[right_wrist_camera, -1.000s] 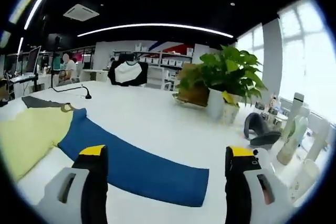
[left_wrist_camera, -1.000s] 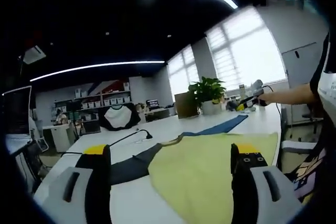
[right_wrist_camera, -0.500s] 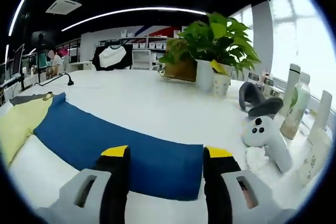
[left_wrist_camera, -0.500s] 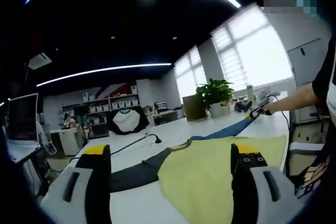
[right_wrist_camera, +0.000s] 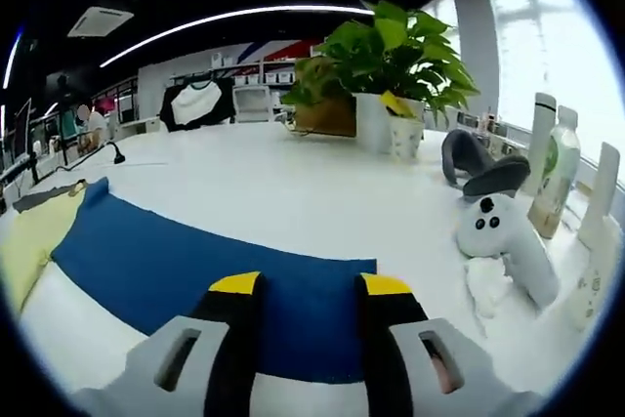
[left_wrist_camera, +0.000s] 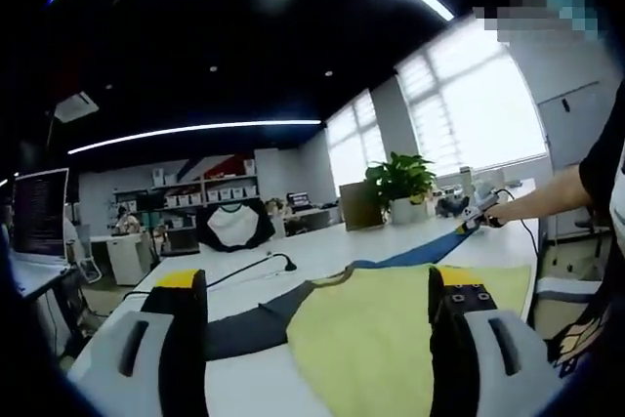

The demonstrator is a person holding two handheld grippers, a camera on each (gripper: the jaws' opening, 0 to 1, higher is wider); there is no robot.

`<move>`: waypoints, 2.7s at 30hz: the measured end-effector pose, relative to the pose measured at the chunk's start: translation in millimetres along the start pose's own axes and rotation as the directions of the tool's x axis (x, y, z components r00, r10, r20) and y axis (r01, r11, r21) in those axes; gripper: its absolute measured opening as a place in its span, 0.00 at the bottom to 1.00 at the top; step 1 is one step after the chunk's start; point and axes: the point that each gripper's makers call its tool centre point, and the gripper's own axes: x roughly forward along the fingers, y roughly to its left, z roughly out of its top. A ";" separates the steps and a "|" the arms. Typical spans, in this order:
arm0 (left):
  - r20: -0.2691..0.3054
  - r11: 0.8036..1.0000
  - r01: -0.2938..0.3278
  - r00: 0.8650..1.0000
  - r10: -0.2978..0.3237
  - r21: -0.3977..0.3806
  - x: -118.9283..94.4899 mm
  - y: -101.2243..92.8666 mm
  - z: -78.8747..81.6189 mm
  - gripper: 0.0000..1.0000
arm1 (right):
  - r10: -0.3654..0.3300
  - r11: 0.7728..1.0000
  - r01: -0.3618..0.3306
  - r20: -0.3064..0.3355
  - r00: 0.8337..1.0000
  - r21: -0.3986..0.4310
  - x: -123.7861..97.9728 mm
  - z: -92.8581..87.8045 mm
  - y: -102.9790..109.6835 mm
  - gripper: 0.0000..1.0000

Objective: Fold the garment on the visible template until the final outline fits inside the template.

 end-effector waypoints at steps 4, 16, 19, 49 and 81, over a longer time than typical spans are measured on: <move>0.006 1.000 -0.009 1.000 0.010 -0.009 1.3 1.4 1.9 0.99 | 0.012 1.000 -0.013 -0.050 0.999 -0.010 -4.6 -3.8 5.3 0.26; 0.015 0.999 -0.039 0.999 0.040 -0.032 -2.4 7.3 6.3 0.98 | -0.086 0.996 0.086 -0.010 0.996 -0.033 -4.6 -4.0 -4.2 0.00; -0.013 0.999 -0.039 0.999 0.039 -0.027 -3.8 9.3 3.2 0.98 | -0.116 0.992 0.116 0.009 0.993 -0.052 -8.6 -2.3 0.9 0.00; -0.110 0.999 -0.014 0.994 0.009 -0.046 -10.2 11.4 -18.8 1.00 | -0.013 0.991 -0.032 0.338 0.941 0.128 -67.2 143.6 106.4 0.00; -0.141 0.997 0.022 0.989 -0.033 -0.073 -4.5 -1.9 -31.0 0.99 | 0.385 0.923 -0.347 0.395 0.834 -0.167 -81.2 244.9 384.3 0.00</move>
